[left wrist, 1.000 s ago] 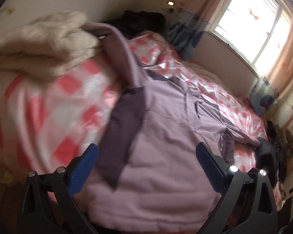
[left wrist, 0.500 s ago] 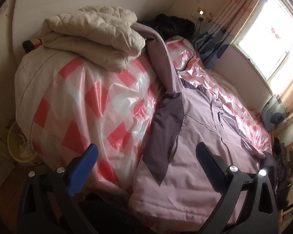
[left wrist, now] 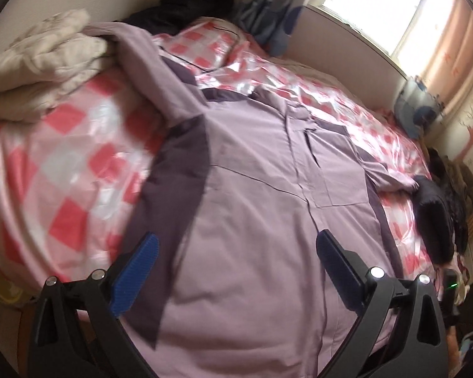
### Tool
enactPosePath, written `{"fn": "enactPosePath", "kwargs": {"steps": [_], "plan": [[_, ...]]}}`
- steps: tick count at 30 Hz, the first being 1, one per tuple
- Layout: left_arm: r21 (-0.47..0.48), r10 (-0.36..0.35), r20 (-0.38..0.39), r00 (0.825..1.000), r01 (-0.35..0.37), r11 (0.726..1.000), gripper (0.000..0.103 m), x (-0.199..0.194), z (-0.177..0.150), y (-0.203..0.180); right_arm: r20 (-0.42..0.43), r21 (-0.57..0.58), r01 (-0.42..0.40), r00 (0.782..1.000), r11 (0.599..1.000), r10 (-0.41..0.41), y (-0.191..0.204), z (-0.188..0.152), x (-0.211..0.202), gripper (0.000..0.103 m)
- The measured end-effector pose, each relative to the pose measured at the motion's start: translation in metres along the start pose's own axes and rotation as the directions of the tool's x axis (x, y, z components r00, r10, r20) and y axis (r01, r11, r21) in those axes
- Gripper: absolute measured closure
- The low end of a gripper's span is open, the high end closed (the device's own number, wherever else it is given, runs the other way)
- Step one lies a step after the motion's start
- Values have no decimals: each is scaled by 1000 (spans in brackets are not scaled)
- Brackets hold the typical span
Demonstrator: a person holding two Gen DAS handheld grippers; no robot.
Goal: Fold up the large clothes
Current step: 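Carry the held sleeve across the jacket body with the right gripper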
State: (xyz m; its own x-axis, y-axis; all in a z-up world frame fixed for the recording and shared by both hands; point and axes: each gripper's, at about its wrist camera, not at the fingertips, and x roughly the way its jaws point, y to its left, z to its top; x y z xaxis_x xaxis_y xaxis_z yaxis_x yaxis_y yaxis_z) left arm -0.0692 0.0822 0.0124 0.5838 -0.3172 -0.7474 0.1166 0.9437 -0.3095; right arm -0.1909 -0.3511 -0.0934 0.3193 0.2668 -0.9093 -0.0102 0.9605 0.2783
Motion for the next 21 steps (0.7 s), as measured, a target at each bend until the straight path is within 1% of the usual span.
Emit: {"fn": "enactPosePath", "kwargs": {"steps": [1,2,3,4,5,7,8,10,11,12,13,14,15,17,19,20,21], "plan": [[8,-4,-1,1000,4,1000,7,4,0,-6,15,16,-14,1000,1000,14,1,-3,0,23],[11,-2,1,1000,2,1000,7,9,2,-11,52,56,-83,995,995,80,1,2,-12,22],[13,-1,6,1000,1,1000,7,14,5,-16,113,68,-184,978,981,176,3,8,-26,22],[15,2,11,1000,-2,1000,7,20,9,-20,170,62,-262,954,963,249,2,13,-40,22],[15,10,18,1000,-10,1000,7,28,14,-24,225,56,-289,936,956,270,0,21,-54,19],[6,24,22,999,-24,1000,7,43,23,-35,303,73,-263,925,962,230,-8,39,-71,12],[-11,19,23,1000,-19,1000,7,53,30,-40,345,96,-282,909,954,234,-16,50,-76,10],[-41,5,23,1000,-4,999,7,69,38,-46,414,174,-350,874,920,254,-41,74,-77,10],[-55,-2,21,1000,3,998,7,78,42,-50,458,237,-380,856,894,242,-60,85,-76,9],[-65,-8,21,1000,9,998,7,87,46,-54,490,291,-400,843,869,224,-89,89,-78,9],[-69,-13,20,1000,14,998,7,96,50,-59,519,349,-423,830,836,203,-110,98,-77,9],[-76,-14,11,1000,15,997,7,105,54,-64,540,406,-431,825,806,169,-135,108,-79,9],[-70,-18,7,1000,18,997,7,117,59,-70,552,438,-428,822,790,140,-158,111,-86,9],[-45,-21,6,1000,22,999,7,137,70,-82,582,476,-426,808,769,88,-191,134,-79,9],[-22,-18,15,1000,19,1000,7,152,79,-91,573,509,-358,820,783,3,-220,168,-79,9],[-12,-16,21,1000,16,1000,7,159,83,-94,564,522,-337,825,784,-20,-230,184,-76,9],[-6,-19,28,999,19,1000,7,166,85,-96,553,545,-316,832,776,-50,-245,203,-71,9]]}}
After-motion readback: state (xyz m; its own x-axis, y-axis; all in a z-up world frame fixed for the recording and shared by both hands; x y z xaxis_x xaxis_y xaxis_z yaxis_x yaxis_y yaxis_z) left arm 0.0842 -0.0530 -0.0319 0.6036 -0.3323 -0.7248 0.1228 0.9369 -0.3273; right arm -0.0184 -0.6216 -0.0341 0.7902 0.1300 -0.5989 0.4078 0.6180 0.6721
